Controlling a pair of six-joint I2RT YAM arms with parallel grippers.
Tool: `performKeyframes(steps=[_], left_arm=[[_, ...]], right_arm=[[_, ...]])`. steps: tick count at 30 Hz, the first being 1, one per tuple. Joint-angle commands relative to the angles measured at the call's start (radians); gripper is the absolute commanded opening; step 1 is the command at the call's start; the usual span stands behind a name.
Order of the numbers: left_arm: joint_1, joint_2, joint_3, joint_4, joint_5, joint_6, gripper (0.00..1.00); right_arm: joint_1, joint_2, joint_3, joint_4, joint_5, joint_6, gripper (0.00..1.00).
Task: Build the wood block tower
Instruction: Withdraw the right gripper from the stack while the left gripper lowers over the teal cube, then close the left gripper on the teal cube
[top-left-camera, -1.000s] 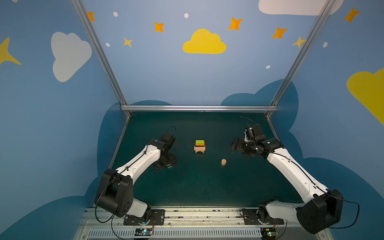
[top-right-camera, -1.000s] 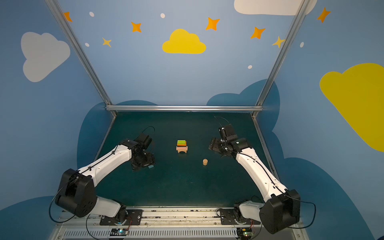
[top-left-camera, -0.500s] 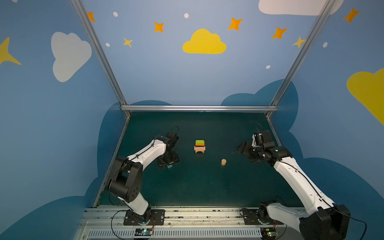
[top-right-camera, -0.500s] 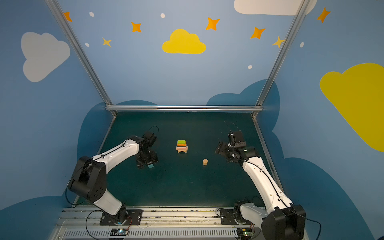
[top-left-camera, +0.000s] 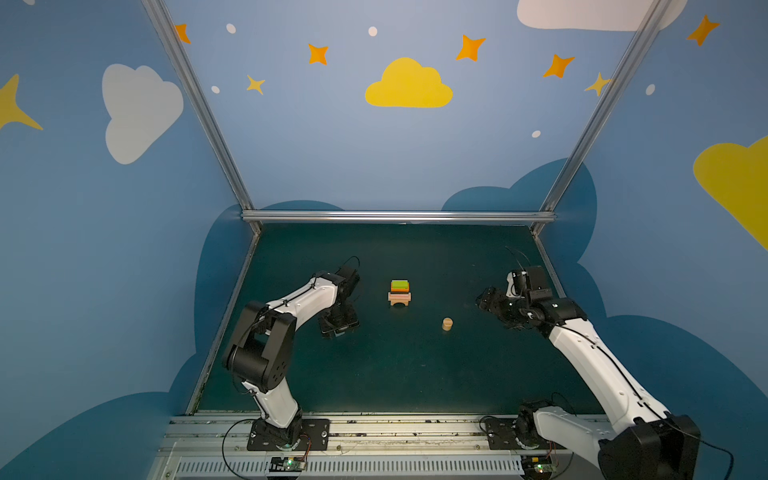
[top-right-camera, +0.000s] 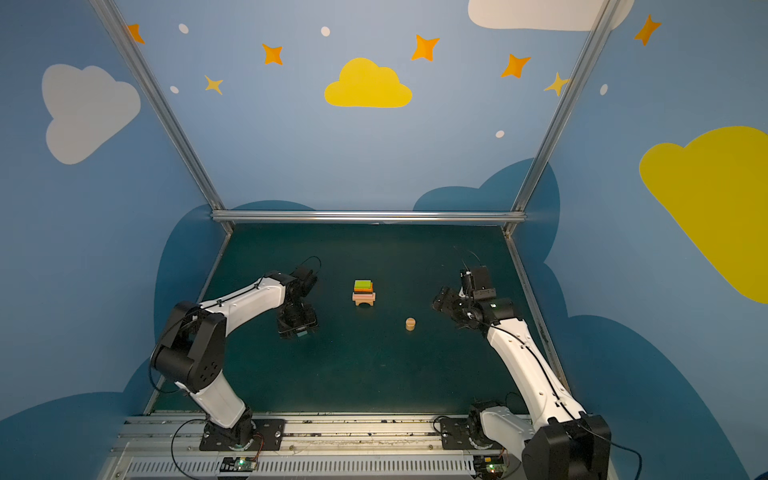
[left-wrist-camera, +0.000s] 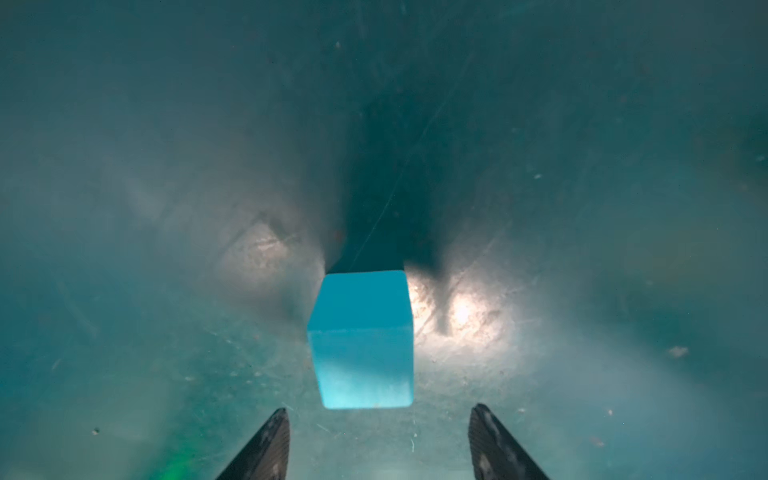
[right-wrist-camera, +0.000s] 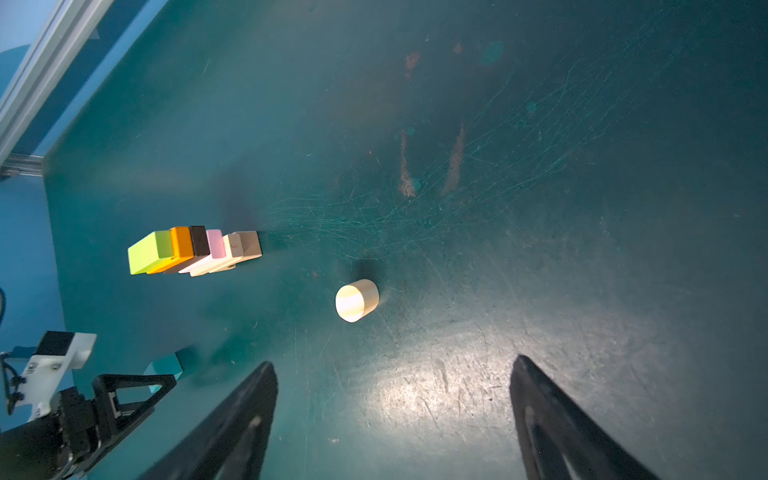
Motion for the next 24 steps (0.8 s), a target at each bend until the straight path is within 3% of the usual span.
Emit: performKeyframes(steps=[1, 24], left_arm=[[-0.002, 0.024, 0.040, -0.011, -0.025, -0.003, 0.65], [-0.002, 0.084, 0.059, -0.028, -0.111, -0.030, 0.52]], right_arm=[[-0.011, -0.025, -0.016, 0.009, -0.006, -0.011, 0.86], [-0.037, -0.036, -0.034, 0.011, -0.023, -0.008, 0.86]])
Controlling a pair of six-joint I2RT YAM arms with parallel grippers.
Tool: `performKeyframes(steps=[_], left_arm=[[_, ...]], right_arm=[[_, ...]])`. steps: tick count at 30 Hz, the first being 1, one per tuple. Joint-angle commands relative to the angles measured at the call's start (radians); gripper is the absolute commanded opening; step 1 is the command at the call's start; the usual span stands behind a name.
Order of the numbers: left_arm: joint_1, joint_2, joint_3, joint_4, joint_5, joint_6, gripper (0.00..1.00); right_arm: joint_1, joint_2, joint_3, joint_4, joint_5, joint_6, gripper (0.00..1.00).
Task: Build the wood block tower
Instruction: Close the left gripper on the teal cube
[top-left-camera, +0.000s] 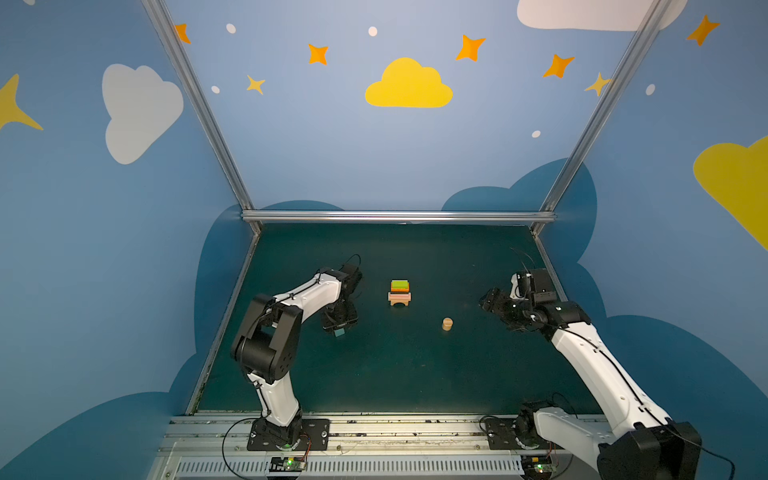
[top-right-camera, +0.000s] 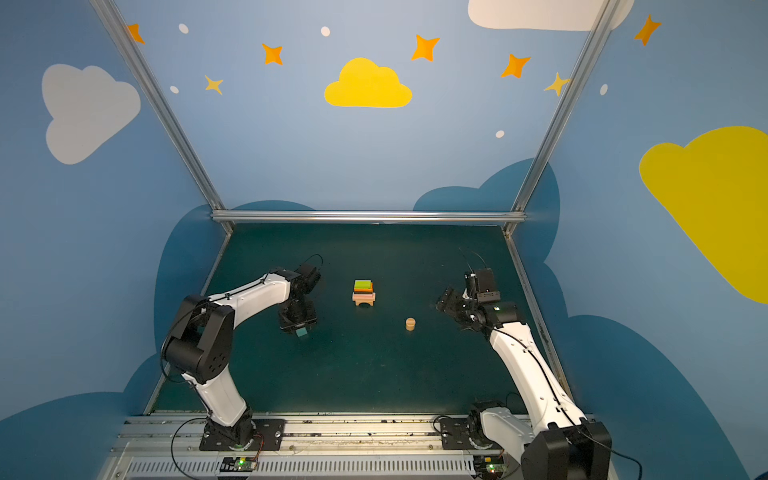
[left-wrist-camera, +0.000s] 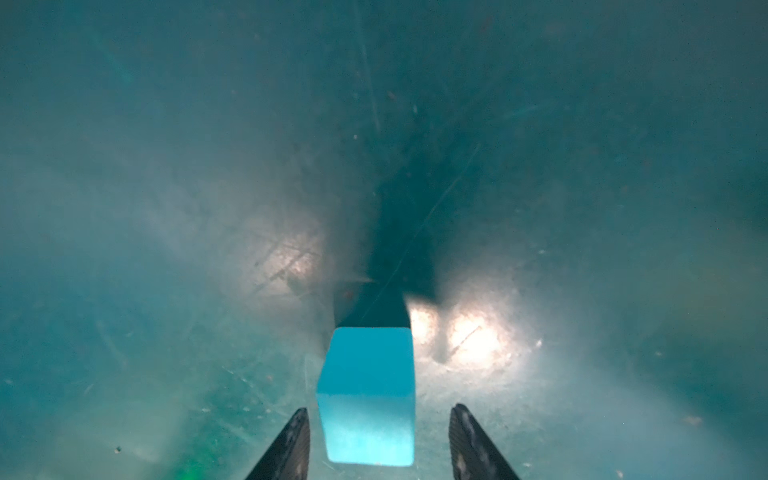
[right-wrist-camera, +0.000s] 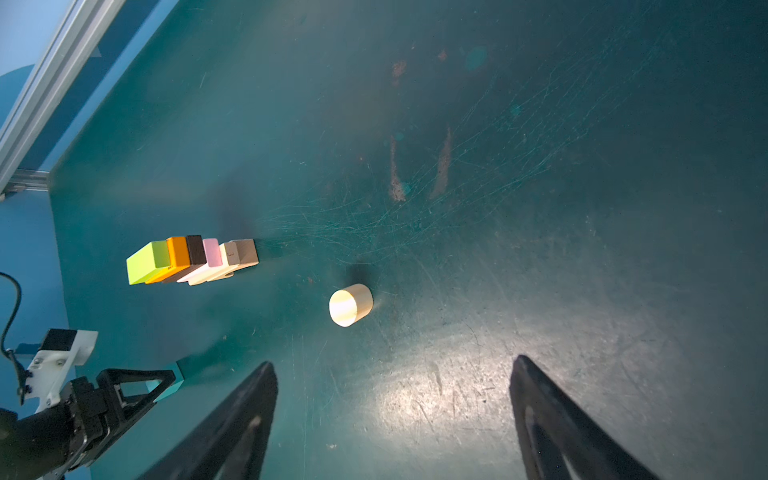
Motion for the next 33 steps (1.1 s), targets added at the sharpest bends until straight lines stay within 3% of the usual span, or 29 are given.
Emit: performKeyframes(steps=[1, 23, 33], left_arm=[[-0.001, 0.019, 0.011, -0.025, -0.032, -0.011, 0.51], [-0.001, 0.038, 0.027, -0.023, -0.054, -0.001, 0.34], [-0.002, 0.029, 0.048, -0.039, -0.063, 0.009, 0.17]], right_arm=[[-0.007, -0.012, -0.009, 0.006, -0.008, -0.009, 0.86], [-0.008, 0.002, -0.003, 0.014, -0.025, -0.003, 0.86], [-0.009, 0.002, -0.007, 0.018, -0.037, -0.005, 0.85]])
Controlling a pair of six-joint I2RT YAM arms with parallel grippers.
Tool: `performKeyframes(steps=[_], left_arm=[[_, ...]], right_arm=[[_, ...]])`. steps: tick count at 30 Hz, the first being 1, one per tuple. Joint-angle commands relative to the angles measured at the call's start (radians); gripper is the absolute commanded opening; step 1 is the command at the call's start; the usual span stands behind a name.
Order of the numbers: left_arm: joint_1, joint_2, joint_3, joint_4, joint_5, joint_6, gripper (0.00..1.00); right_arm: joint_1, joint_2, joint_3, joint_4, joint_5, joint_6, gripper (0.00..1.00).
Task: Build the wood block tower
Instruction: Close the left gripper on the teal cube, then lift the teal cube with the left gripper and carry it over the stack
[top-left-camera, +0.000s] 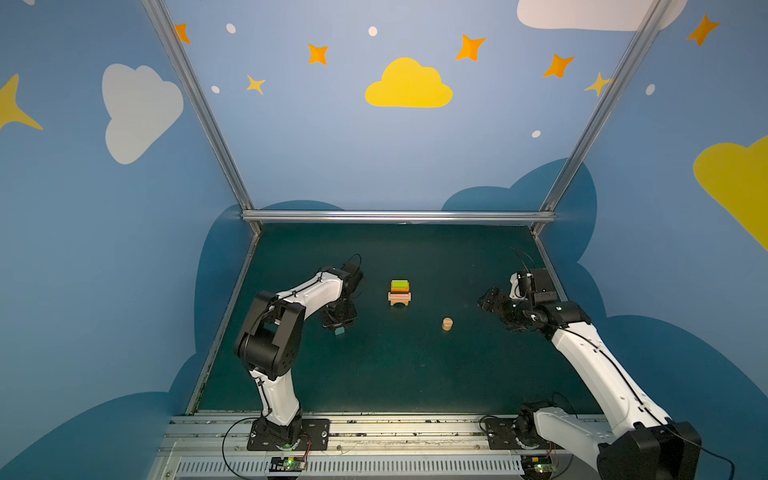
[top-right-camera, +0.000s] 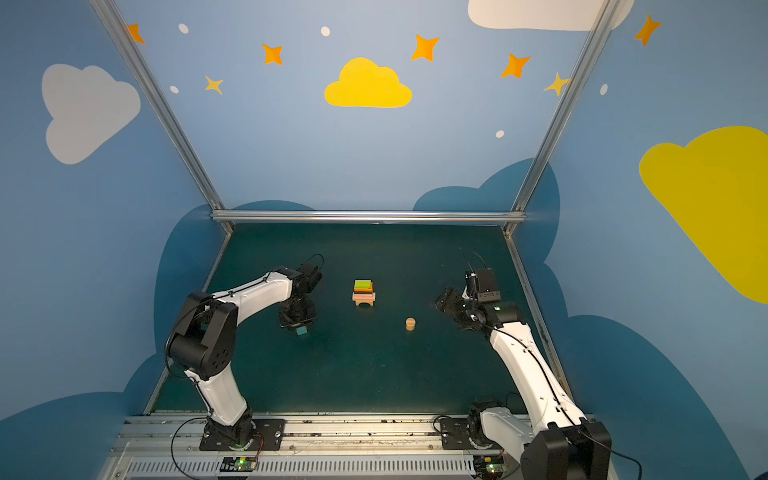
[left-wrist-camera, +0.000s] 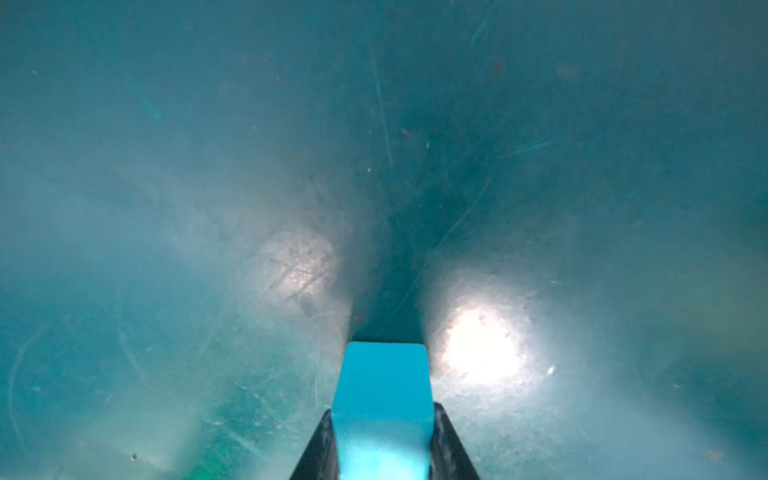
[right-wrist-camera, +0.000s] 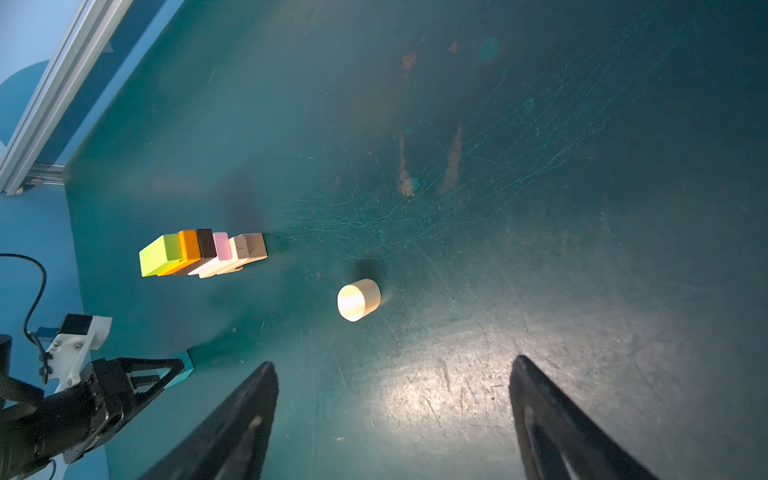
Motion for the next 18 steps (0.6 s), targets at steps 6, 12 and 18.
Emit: performKeyframes(steps=[6, 12, 18], left_arm=[[-0.004, -0.026, 0.052, -0.061, -0.039, 0.029, 0.14], [-0.005, -0.058, 0.105, -0.108, -0.041, 0.059, 0.10], [-0.009, -0.106, 0.204, -0.184, -0.037, 0.115, 0.10]], right_arm=[[-0.003, -0.002, -0.010, 0.015, -0.015, -0.007, 0.86], [-0.004, 0.003, -0.013, 0.021, -0.027, -0.014, 0.86], [-0.005, 0.032, 0.008, -0.008, -0.021, -0.063, 0.85]])
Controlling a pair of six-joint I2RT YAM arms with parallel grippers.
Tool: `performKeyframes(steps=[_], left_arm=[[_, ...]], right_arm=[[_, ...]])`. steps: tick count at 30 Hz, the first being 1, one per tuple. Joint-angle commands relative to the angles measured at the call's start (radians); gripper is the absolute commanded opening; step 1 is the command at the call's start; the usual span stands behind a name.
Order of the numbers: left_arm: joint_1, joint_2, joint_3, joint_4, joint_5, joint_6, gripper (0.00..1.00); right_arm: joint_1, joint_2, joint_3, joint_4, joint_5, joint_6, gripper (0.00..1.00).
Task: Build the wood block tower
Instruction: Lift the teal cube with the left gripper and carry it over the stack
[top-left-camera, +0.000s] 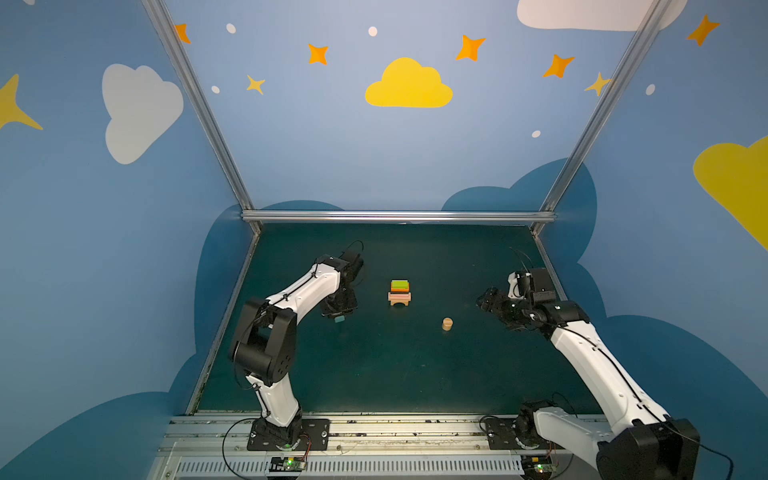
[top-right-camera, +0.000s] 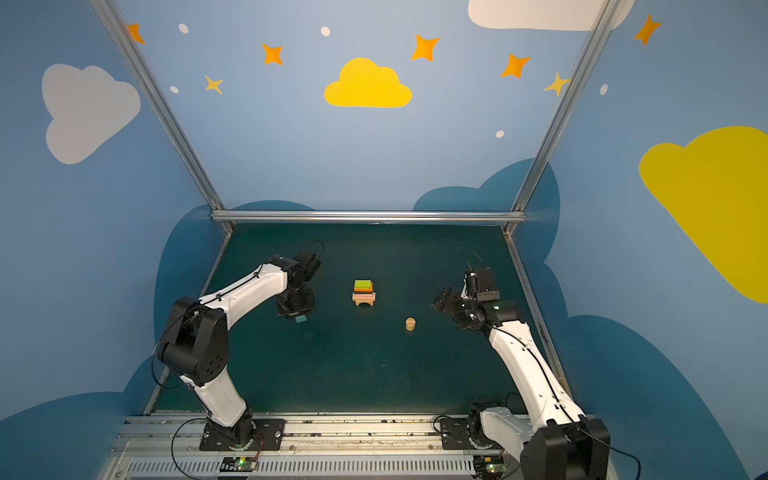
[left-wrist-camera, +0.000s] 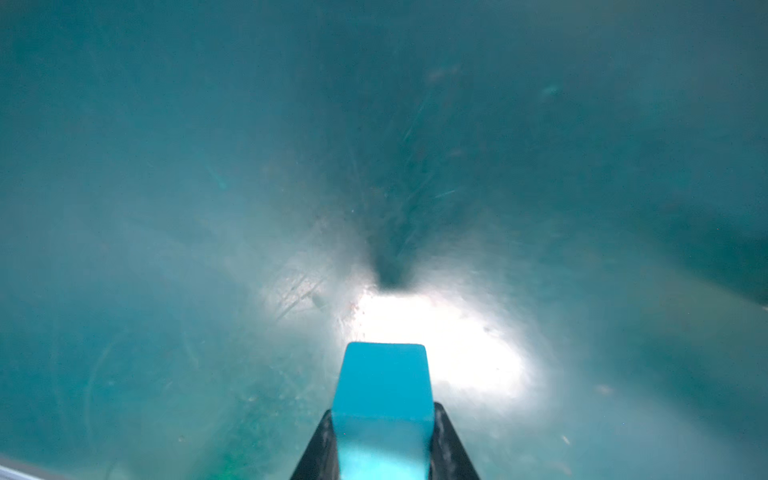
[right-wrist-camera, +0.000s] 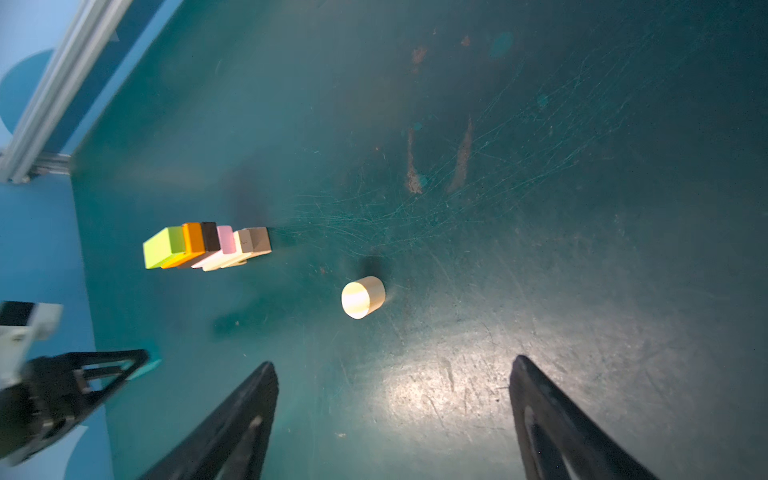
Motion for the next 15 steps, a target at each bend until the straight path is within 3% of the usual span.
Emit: performKeyframes(steps=[1, 9, 15], left_arm=[[-0.006, -0.050, 0.081, -0.087, -0.005, 0.053, 0.10], [-0.035, -0.094, 0.262, -0.134, 0.044, 0.129, 0.11], [-0.069, -0.025, 0.435, -0.228, 0.025, 0.157, 0.11]], right_arm=[[-0.006, 0.011, 0.010, -0.017, -0.009, -0.039, 0.85], [-0.006, -0.026, 0.001, -0.011, -0.062, -0.035, 0.85], [-0.006, -0.051, -0.027, -0.004, -0.072, -0.040, 0.85]])
